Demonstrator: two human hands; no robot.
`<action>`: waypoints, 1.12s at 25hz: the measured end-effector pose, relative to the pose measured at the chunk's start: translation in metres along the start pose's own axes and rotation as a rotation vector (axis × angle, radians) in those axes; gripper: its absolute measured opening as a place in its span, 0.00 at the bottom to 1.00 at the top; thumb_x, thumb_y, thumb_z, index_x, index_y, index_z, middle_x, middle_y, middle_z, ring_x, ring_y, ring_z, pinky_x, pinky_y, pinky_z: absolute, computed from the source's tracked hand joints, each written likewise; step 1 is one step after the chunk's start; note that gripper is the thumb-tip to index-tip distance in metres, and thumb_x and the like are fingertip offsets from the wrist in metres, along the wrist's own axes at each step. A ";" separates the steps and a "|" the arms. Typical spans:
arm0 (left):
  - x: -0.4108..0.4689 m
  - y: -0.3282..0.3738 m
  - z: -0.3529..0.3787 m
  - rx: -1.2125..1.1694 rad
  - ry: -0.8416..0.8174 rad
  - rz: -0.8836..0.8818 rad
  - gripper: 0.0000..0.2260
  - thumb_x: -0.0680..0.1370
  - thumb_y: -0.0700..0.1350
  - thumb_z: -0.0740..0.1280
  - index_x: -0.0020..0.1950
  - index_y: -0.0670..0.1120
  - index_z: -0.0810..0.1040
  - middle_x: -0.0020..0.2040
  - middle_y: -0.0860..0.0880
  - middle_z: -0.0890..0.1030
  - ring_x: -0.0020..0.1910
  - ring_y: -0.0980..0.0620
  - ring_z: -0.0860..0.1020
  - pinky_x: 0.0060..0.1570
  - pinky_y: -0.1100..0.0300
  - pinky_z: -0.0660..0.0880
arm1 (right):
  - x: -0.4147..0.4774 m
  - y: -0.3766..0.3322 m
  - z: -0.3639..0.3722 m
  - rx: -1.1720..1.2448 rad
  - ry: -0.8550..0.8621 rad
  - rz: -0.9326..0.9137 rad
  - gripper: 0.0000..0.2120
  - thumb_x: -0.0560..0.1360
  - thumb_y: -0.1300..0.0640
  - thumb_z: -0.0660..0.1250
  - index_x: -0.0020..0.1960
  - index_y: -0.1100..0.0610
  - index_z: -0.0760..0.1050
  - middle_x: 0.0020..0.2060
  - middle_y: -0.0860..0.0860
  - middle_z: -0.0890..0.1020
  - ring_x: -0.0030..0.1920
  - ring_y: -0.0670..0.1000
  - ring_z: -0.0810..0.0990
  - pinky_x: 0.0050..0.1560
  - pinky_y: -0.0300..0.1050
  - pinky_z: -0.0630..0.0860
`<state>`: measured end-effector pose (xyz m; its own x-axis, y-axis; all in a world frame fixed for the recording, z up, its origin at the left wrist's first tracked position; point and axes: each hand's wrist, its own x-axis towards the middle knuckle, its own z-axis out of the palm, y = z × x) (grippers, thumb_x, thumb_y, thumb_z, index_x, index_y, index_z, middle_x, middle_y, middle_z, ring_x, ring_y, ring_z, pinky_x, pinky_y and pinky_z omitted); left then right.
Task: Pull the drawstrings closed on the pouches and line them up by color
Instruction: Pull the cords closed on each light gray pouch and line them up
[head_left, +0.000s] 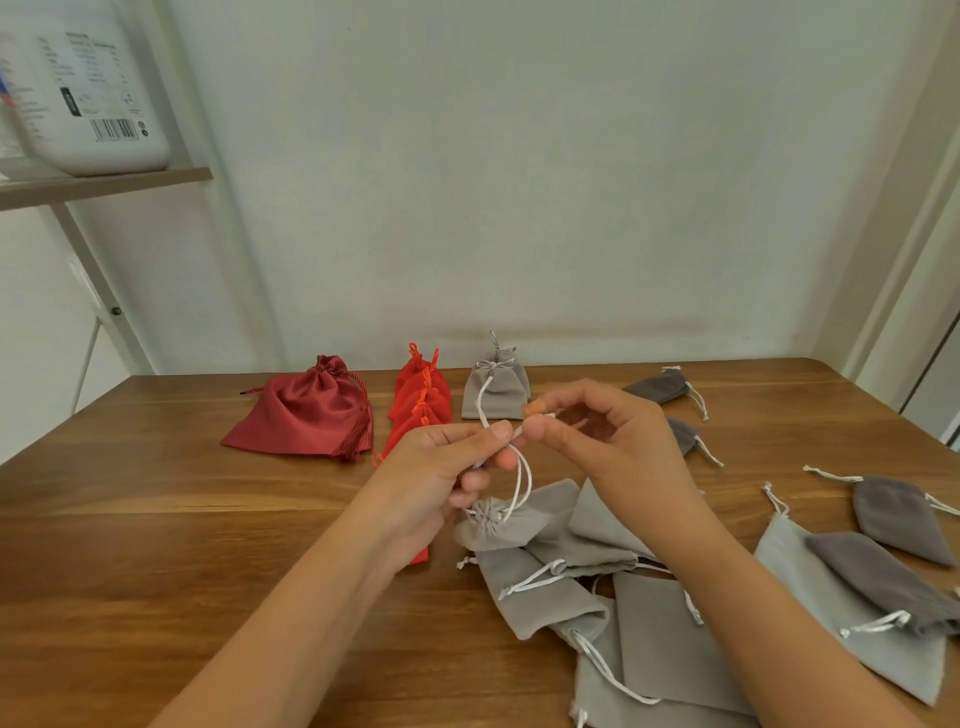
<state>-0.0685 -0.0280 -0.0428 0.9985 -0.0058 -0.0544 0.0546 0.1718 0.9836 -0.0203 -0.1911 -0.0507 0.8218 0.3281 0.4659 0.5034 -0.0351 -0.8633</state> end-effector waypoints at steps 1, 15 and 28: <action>0.001 0.000 0.000 -0.040 0.010 0.008 0.12 0.70 0.45 0.67 0.46 0.38 0.81 0.30 0.52 0.79 0.23 0.60 0.67 0.21 0.72 0.62 | 0.001 0.001 0.001 0.015 -0.048 0.047 0.15 0.63 0.48 0.75 0.47 0.52 0.80 0.42 0.48 0.84 0.43 0.51 0.80 0.46 0.47 0.77; 0.004 0.004 -0.016 0.181 0.066 0.219 0.07 0.67 0.38 0.72 0.44 0.39 0.84 0.36 0.44 0.84 0.35 0.52 0.79 0.38 0.65 0.77 | 0.001 0.001 -0.002 0.188 -0.194 0.193 0.09 0.71 0.54 0.68 0.46 0.60 0.82 0.39 0.52 0.85 0.41 0.46 0.81 0.44 0.34 0.75; 0.000 -0.014 0.000 0.370 0.342 0.593 0.04 0.67 0.39 0.76 0.39 0.46 0.83 0.37 0.51 0.85 0.38 0.52 0.83 0.41 0.62 0.78 | -0.002 0.000 0.010 0.134 -0.130 0.249 0.17 0.74 0.46 0.64 0.48 0.57 0.85 0.44 0.51 0.86 0.50 0.48 0.83 0.57 0.43 0.75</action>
<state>-0.0689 -0.0306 -0.0565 0.8075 0.2992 0.5084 -0.4309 -0.2894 0.8547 -0.0249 -0.1822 -0.0537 0.8700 0.4433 0.2157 0.2444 -0.0079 -0.9696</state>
